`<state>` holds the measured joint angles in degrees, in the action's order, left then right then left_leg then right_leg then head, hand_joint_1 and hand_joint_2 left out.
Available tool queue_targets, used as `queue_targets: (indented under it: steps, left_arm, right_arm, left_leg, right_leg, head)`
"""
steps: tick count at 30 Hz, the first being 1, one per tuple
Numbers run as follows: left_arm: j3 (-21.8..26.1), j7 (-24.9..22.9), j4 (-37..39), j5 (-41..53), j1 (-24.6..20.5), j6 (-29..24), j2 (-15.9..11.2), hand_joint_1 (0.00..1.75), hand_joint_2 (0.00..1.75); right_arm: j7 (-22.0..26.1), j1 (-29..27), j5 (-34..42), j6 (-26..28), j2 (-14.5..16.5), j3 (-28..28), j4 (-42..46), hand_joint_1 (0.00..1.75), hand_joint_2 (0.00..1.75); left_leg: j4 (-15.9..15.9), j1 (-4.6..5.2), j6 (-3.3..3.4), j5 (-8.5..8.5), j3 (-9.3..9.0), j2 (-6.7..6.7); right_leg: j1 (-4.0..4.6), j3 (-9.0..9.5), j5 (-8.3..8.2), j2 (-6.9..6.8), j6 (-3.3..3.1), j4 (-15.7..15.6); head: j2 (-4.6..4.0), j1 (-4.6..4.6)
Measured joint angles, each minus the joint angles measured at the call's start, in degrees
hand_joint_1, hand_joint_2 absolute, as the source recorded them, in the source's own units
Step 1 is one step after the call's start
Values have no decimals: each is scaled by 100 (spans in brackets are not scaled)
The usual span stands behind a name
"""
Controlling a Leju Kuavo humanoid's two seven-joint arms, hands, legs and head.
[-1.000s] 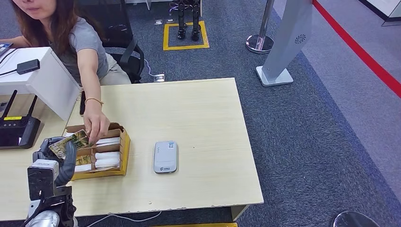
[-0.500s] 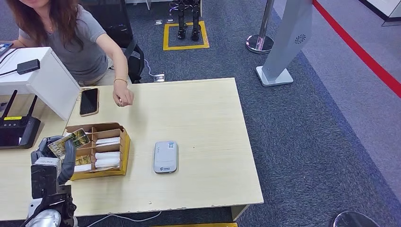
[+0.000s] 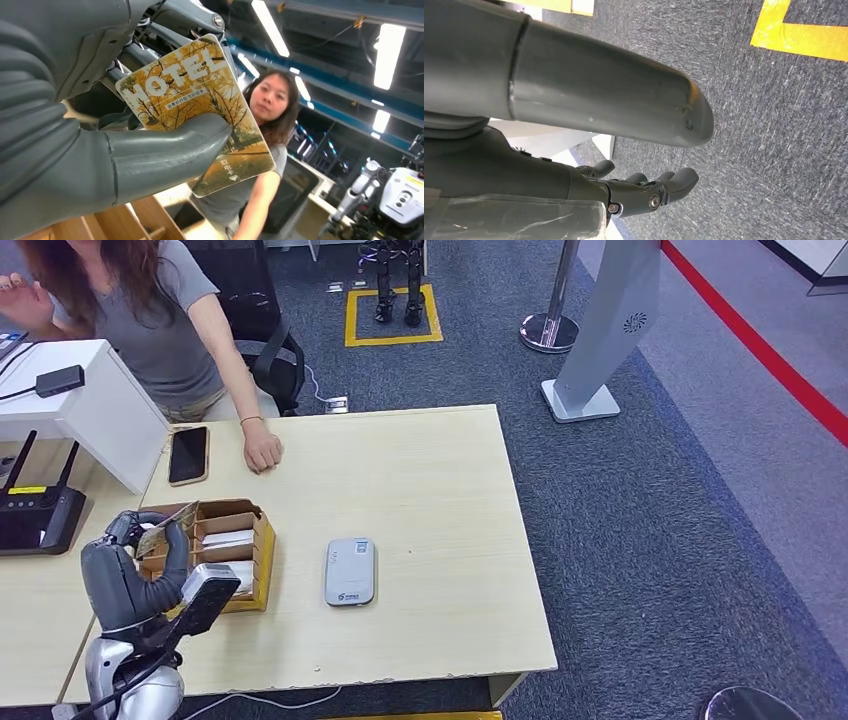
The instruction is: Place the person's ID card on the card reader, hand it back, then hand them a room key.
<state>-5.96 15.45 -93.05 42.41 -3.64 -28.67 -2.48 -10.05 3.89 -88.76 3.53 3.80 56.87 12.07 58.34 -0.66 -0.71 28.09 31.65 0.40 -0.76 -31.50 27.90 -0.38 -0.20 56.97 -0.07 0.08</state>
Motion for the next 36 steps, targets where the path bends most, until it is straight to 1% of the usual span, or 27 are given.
queue_targets:
  steps: [3,7,11,16,18,21,25,36]
  left_arm:
    - [-167,-322,318,1135,-175,-341,-2,175,175]
    - [-552,-773,1016,2446,-504,-667,0,175,175]
    - [-1036,-1342,1835,3413,-863,-672,25,175,175]
    - [-1614,-2036,2976,4309,-1305,-608,96,175,175]
    - [-1824,-2161,3405,4487,-1436,-612,126,175,175]
    - [-2074,-2199,3937,4570,-1576,-631,173,175,175]
    - [-2259,-2199,4396,4578,-1664,-639,242,175,175]
    - [-2337,-2199,4637,4578,-1718,-639,275,175,175]
  right_arm:
    - [-2,12,0,-39,-1,-121,0,0,0]
    - [-17,44,0,-98,1,-312,0,0,0]
    - [-85,99,0,-158,1,-496,0,0,0]
    - [-126,163,0,-204,1,-659,0,0,0]
    - [-133,178,0,-215,1,-708,0,0,0]
    - [-157,193,0,-226,0,-772,0,0,0]
    - [-177,204,0,-250,-2,-838,0,0,0]
    - [-179,206,0,-266,-2,-863,0,0,0]
  left_leg:
    - [0,0,3,-2,1,-3]
    - [1,1,7,-5,1,-2]
    - [2,3,12,-8,2,-2]
    - [3,3,13,-8,2,0]
    - [3,3,13,-8,3,0]
    - [4,3,13,-8,4,0]
    - [4,3,13,-8,6,0]
    - [4,3,13,-8,7,-1]
  right_leg:
    - [0,1,0,-2,0,0]
    - [0,2,-4,-2,3,0]
    - [-2,1,-10,-1,11,0]
    - [-3,1,-13,-1,16,-1]
    - [-3,1,-13,0,16,-1]
    - [-3,1,-13,0,16,-1]
    - [-2,-1,-13,0,16,-1]
    - [-2,-1,-13,0,16,-1]
  head:
    - [0,0]
    - [0,1]
    - [0,0]
    - [0,-1]
    - [0,-1]
    - [0,0]
    - [0,1]
    - [0,1]
